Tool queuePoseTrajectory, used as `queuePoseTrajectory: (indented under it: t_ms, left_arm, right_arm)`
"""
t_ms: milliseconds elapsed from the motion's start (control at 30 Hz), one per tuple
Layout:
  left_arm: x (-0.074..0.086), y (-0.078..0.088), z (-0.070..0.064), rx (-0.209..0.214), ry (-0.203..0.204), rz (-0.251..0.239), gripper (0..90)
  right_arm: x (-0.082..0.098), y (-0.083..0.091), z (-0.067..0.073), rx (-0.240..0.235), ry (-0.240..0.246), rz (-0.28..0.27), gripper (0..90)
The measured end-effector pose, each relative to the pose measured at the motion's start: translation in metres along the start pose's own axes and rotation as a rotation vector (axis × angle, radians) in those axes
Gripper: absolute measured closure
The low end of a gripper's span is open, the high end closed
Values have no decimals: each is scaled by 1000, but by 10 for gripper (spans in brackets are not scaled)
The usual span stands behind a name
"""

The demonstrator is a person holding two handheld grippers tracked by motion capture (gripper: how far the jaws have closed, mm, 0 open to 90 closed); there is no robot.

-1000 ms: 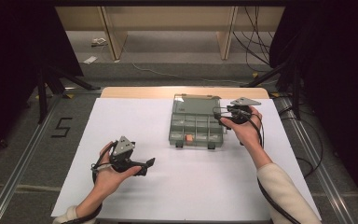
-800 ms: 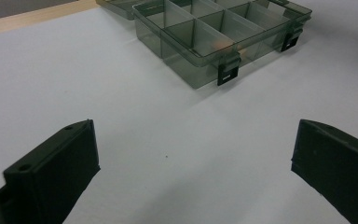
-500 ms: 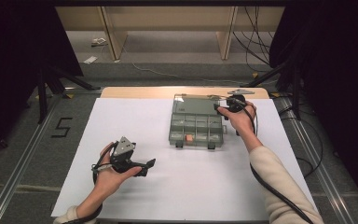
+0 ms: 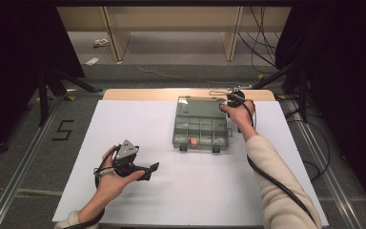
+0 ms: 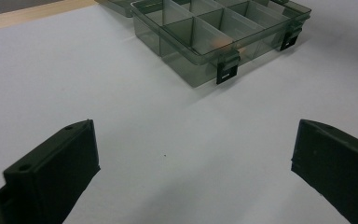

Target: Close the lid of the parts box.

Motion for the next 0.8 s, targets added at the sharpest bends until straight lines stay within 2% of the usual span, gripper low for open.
queuePoseTrajectory:
  t_ms: [233,433,567,800]
  left_arm:
    - [0,-1,-1,3,-1,3,0]
    - [1,-1,0,3,-3,5,0]
    - [1,-1,0,2,-2,5,0]
    - [1,-1,0,2,-3,6,0]
  right_arm:
    - [8,-6,-3,21,-23,49,688]
    - [6,-7,-3,33,-36,69,765]
    - [6,-7,-1,32,-61,79,814]
    - [5,-7,0,63,-110,101,839]
Point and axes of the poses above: each handheld gripper's, and its own axes: y roughly backward along the jaws, x roughly out of its underside, z roughly to its left, the point moved 6 cm from there along -y, roughly forward along the jaws, and after that the axes turned 12 degrees about -z, right-handed, at the moved point
